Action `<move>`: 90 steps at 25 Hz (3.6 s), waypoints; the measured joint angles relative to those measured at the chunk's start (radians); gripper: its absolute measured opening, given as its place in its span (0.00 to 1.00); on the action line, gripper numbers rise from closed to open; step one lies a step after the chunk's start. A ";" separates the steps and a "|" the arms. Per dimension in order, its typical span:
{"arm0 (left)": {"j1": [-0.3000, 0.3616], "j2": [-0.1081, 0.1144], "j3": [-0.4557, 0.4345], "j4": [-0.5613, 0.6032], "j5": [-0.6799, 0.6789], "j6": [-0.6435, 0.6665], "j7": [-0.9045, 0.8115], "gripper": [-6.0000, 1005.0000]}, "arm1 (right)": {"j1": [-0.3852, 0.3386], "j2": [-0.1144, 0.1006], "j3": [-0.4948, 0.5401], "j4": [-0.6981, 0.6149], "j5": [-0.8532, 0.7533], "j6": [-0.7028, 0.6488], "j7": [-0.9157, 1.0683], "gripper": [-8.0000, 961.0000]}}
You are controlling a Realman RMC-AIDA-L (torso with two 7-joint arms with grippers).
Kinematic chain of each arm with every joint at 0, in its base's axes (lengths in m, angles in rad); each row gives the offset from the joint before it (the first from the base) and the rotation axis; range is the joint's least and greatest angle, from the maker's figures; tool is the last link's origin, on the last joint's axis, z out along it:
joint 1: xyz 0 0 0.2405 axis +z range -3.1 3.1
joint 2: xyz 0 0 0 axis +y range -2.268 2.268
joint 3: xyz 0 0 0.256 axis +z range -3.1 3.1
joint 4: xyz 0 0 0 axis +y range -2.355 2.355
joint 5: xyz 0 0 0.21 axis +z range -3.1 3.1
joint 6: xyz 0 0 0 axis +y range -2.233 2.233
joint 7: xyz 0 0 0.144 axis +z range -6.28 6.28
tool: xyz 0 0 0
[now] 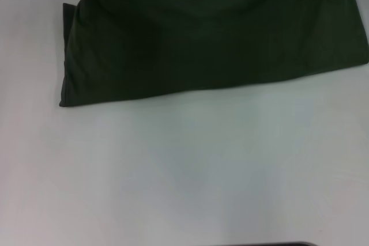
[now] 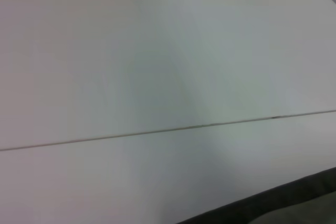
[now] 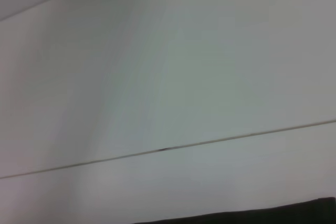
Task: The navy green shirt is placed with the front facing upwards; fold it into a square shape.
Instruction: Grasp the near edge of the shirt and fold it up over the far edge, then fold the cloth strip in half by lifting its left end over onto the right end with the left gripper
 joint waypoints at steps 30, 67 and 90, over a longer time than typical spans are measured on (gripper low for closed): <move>0.009 0.003 0.009 -0.025 -0.004 -0.081 0.007 0.61 | 0.003 -0.030 0.019 0.042 -0.004 0.006 0.045 0.51; 0.084 0.169 -0.124 -0.047 -0.006 0.482 -0.117 0.87 | -0.078 -0.058 0.101 -0.043 0.021 -0.429 -0.074 0.89; 0.131 0.115 -0.114 -0.246 0.010 0.281 -0.123 0.84 | -0.092 -0.028 0.146 -0.037 0.087 -0.412 -0.127 0.89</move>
